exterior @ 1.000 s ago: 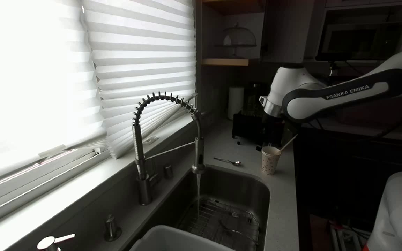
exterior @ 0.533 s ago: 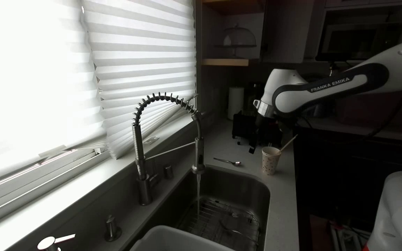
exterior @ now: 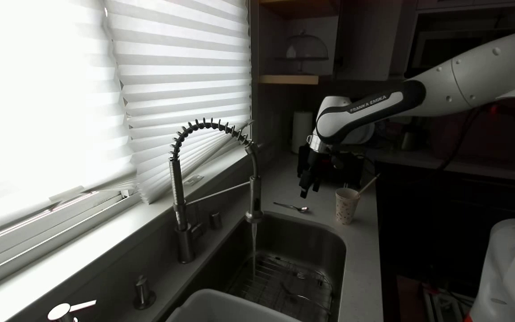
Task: Place the silver spoon under the running faucet then put it back on the counter.
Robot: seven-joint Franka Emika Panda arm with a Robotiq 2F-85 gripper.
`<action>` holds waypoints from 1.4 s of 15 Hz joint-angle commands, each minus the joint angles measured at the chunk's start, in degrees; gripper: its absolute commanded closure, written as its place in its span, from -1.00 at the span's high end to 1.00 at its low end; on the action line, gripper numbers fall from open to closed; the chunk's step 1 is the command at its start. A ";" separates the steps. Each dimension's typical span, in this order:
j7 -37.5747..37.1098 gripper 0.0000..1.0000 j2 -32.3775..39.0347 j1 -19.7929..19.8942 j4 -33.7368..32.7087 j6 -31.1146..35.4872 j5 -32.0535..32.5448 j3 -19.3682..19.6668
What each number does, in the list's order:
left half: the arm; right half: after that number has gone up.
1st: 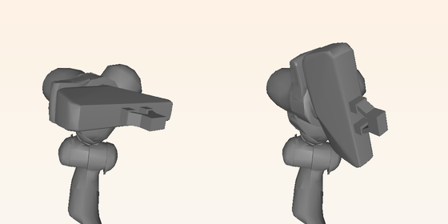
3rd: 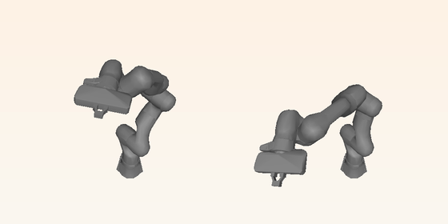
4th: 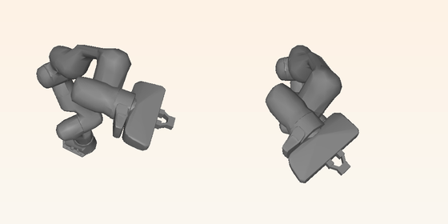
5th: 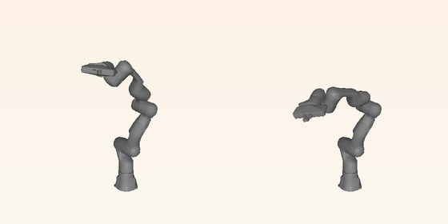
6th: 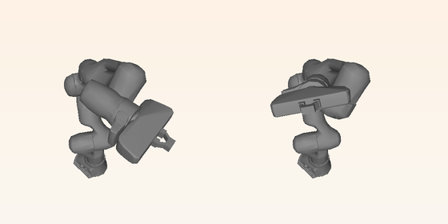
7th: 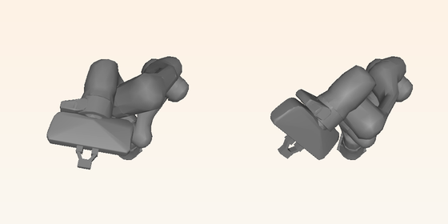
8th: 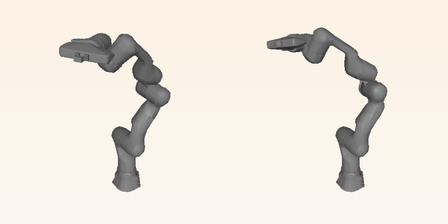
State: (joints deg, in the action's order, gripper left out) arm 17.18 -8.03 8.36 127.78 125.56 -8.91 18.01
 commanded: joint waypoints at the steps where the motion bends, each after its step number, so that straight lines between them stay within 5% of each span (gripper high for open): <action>1: 0.73 1.00 8.07 1.36 -8.85 -3.75 -2.97 -0.66; 9: 2.07 1.00 19.75 4.99 -22.93 -9.78 -3.16 -3.09; 10: 0.00 1.00 16.17 4.59 -18.75 -6.90 -1.54 -3.50; 16: 0.59 1.00 19.12 5.44 -22.01 -8.20 -1.45 -4.12; 21: -5.65 1.00 22.06 4.75 -22.93 -4.29 6.35 -3.81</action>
State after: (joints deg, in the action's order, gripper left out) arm 14.05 11.87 12.22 105.89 119.88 -5.54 15.03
